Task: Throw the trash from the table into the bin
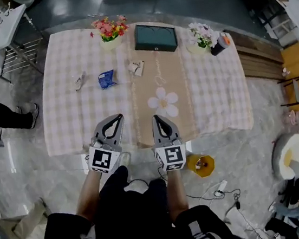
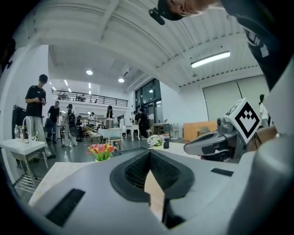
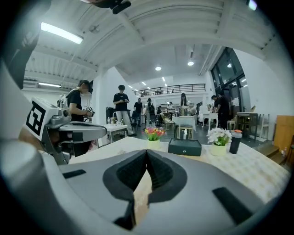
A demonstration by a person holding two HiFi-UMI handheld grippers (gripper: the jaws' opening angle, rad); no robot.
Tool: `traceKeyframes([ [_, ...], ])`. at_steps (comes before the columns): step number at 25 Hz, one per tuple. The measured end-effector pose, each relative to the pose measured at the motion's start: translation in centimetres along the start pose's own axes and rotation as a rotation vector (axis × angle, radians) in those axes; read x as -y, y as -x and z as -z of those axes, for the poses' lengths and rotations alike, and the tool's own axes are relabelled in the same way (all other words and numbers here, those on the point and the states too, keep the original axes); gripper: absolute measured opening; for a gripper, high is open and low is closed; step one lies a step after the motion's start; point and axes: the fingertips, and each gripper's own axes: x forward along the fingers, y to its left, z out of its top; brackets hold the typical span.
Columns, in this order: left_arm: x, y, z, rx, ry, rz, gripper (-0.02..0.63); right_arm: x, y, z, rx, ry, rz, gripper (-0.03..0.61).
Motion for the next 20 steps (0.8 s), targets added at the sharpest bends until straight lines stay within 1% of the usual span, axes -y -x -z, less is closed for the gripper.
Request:
traceKeyframes([
  [4, -4.7, 1.5, 1.1, -0.011, 0.013, -0.05, 0.003, -3.2, -4.8, -0.3, -0.014, 0.028, -0.062, 0.006],
  [9, -9.2, 2.6, 3.1, -0.035, 0.04, -0.135, 0.003, -6.2, -10.3, -0.3, -0.026, 0.069, -0.159, 0.006],
  [13, -11.7, 2.9, 4.5, -0.036, 0.069, -0.2, 0.003, -6.7, -14.0, 1.0, -0.063, 0.106, -0.213, 0.006],
  [18, -14.5, 3.0, 6.3, -0.071, 0.097, -0.293, 0.003, -6.9, -18.0, 2.5, -0.114, 0.14, -0.283, 0.006],
  [20, -15.3, 2.6, 6.9, -0.08, 0.105, -0.318, 0.003, -6.8, -19.5, 3.0, -0.128, 0.145, -0.306, 0.006],
])
